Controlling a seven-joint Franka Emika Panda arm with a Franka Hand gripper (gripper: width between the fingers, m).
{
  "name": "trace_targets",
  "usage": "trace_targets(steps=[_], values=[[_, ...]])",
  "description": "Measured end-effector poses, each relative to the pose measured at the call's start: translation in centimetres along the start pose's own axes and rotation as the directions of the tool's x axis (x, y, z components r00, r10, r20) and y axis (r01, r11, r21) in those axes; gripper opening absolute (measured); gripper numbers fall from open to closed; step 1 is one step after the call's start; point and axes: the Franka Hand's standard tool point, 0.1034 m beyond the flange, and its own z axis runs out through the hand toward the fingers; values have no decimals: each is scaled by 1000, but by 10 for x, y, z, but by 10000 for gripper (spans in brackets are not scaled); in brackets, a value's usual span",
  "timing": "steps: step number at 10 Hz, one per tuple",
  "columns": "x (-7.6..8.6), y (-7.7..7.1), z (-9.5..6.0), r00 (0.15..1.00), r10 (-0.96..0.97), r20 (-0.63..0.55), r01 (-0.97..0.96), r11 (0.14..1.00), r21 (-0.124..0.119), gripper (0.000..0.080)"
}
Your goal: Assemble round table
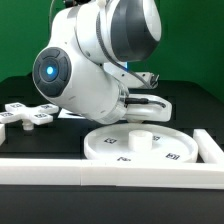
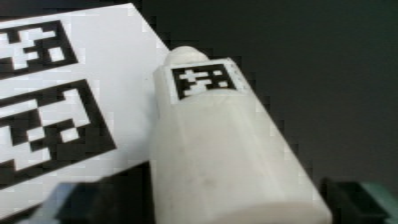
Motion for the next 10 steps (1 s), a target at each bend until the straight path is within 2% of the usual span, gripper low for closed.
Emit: trace_targets(steps=[1,5,7,9,10], values=[[0,0,1,1000,0,1,0,1000,-1,427],[-1,-2,-2,1000,-5,-1,5,1000,0,407],[-18,-11,-19,1000,-28,-2,28,1000,-2,407],[-48,-30,-44,996,-68,-52,68,998,-12,408],[-59,-37,-50,995,-82,-61,81,997,-18,409]])
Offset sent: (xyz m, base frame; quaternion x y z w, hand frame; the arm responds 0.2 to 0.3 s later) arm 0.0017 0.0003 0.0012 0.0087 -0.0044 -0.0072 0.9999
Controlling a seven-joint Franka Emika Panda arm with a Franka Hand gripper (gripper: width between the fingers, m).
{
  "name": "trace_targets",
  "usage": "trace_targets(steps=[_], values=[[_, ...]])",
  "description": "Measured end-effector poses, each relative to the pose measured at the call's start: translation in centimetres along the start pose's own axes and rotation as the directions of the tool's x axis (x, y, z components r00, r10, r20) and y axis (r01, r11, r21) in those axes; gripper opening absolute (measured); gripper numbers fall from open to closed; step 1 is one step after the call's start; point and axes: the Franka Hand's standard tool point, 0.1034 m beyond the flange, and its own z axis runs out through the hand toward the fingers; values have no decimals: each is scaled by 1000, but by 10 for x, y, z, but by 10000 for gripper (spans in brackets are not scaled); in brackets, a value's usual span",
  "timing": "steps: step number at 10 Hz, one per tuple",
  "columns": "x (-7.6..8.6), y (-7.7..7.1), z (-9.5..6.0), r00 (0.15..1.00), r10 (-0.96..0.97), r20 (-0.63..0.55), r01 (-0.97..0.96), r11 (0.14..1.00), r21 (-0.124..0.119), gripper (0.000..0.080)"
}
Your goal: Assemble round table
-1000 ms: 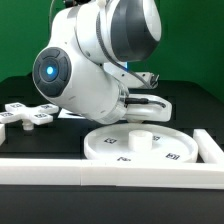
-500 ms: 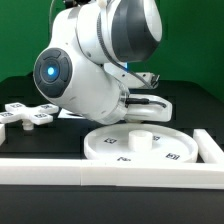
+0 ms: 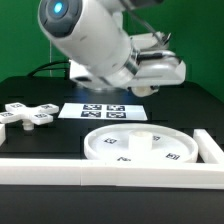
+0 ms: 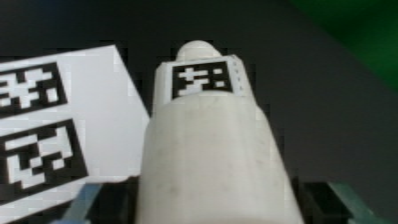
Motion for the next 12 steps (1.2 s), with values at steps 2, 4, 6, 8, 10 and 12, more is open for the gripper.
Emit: trace_targets(steps=[2,4,6,8,10,12], values=[[3,-3,-2,999,-4,-34,4,1000,-1,409],[5,-3,-2,999,-4,-42,4,1000,-1,409],[18,-6,-15,977,-43,-207,43,999,-5,409],[13,-14,-36,948,-101,-303,100,995,-21,409],[24,-24,-59,881,-124,-456,122,992,-34,409],[25,-21,-59,801,-126,-585,115,992,-56,409]])
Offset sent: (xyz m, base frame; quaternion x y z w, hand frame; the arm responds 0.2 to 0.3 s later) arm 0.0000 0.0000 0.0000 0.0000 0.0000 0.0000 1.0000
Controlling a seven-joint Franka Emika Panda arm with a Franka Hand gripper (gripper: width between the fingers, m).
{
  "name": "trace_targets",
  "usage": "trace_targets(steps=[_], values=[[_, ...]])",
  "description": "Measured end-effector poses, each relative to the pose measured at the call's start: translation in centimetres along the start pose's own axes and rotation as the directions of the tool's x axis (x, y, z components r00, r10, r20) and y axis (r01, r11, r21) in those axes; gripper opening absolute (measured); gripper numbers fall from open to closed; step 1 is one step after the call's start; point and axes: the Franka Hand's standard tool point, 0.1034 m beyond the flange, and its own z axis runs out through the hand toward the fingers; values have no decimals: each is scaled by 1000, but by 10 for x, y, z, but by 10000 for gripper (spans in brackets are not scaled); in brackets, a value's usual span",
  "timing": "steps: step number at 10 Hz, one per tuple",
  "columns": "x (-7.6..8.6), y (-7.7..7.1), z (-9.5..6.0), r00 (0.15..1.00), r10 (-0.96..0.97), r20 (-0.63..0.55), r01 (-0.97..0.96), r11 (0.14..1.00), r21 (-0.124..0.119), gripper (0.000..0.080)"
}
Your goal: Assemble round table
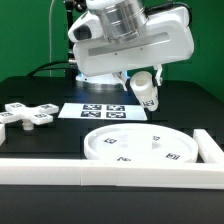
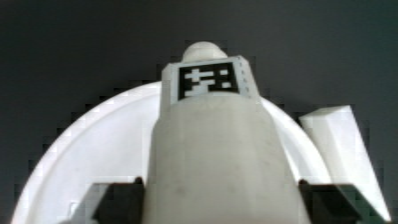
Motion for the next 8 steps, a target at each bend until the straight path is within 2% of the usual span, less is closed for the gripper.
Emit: trace_targets(steps=[1,2,3,4,6,7,8], values=[[2,1,0,999,-3,-47,3,1000,-7,409],[11,2,-4,989,-78,-129,73,997,-38,409],[20,3,-14,961,-186,-203,172,981,-87,409],[30,1,-24,931,-249,-268,226,967,-116,409],[39,-7,-29,849,-382,-364,329,923,-200,409],[44,-3,-32,814,-365,-452,298,930,-214,409],[45,3,-32,779,-373,-504,287,927,-242,409]])
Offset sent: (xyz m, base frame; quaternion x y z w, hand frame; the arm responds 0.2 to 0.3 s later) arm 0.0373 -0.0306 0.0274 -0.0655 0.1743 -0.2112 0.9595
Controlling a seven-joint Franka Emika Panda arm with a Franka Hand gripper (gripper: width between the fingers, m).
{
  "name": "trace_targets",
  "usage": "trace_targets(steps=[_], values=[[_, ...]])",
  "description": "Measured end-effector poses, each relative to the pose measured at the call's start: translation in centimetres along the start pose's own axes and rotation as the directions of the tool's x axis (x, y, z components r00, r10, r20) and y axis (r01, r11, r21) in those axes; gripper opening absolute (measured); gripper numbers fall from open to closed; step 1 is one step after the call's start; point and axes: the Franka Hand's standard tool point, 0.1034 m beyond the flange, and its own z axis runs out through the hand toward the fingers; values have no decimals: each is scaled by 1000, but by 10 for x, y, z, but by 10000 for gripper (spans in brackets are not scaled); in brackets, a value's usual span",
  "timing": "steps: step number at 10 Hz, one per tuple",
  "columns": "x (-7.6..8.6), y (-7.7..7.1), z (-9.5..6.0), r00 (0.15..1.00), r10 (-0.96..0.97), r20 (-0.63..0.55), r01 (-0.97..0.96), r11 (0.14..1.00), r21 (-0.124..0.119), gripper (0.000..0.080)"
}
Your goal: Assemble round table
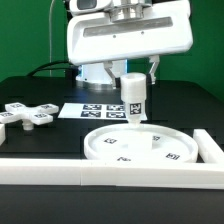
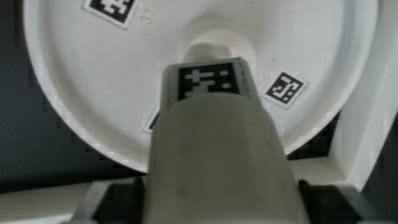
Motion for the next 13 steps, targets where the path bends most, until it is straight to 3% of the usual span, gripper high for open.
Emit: trace_targets(steps=[1,7,13], values=[[-1,3,1,999,-3,-32,2,1000,-17,409],[-6,-15,10,1000,-25,-6,25,1000,-3,409],[1,-15,13,999,-32,-37,31,999,-13,409]])
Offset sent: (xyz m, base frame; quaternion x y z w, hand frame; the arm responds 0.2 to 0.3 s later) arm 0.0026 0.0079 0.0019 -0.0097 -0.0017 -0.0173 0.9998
